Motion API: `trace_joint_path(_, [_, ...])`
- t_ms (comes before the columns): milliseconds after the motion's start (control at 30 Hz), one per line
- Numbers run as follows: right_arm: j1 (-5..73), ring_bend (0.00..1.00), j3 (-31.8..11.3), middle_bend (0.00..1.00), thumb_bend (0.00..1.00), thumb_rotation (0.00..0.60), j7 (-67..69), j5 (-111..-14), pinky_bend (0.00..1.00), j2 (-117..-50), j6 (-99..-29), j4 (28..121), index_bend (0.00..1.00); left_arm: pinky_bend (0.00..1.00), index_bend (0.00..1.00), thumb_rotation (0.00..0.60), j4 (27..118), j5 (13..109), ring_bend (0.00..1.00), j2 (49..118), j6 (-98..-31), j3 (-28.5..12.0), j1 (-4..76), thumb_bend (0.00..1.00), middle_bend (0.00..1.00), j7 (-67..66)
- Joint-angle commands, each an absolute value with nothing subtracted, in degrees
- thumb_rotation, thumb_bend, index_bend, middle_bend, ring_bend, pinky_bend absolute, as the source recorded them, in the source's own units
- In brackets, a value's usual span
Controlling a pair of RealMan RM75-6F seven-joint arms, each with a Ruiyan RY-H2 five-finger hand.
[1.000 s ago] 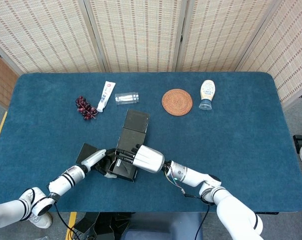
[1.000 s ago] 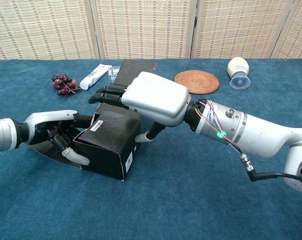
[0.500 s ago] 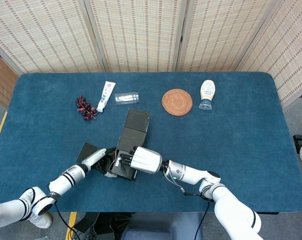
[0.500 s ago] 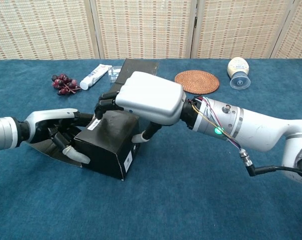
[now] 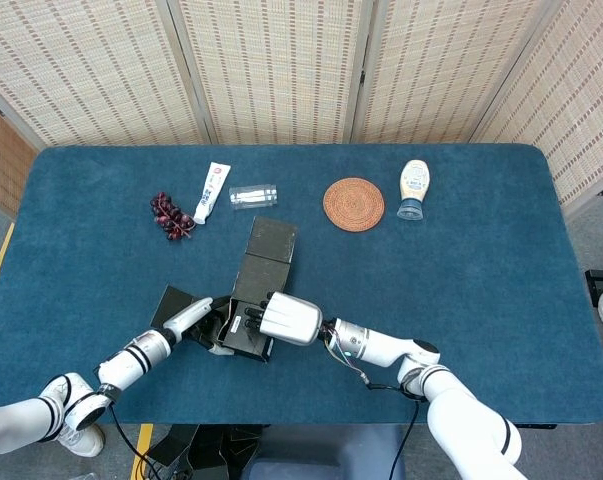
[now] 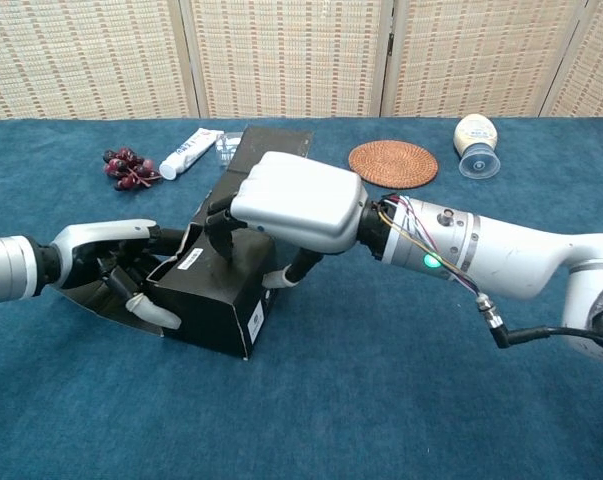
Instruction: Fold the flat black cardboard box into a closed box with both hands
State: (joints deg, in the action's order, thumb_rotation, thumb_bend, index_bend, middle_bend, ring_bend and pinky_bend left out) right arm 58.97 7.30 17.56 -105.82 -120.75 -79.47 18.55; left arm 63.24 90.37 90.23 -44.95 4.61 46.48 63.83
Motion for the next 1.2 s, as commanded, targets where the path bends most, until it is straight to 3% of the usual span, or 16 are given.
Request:
trace_joint_path(33, [59.3,0.75,7.6,0.43,0.15,0.600,17.7,-105.9,0.79,-120.6,-78.9,18.6,0.46,0.79,0.20,0.600,63.1,90.6,0.58,90.2,-44.9,4.8,46.6,0.10,0.21,63.8])
trace_joint_path(967, [62.5,0.75,10.2,0.46,0.19,0.600,17.8,-107.1,0.79,-117.9,-73.4,21.8,0.47,0.79,0.19,0.600,63.3,91.6,0.58,89.7,-45.7,5.7,47.4,0.09,0.21,65.1])
trace_joint_path(1200, [63.5,0.76,11.0,0.53,0.21,0.600,16.6,-107.8,0.80,-115.1,-71.5,26.6,0.56,0.79,0.19,0.600,63.8,91.6,0.58,89.3,-45.8,5.9,47.5,0.10,0.21,65.7])
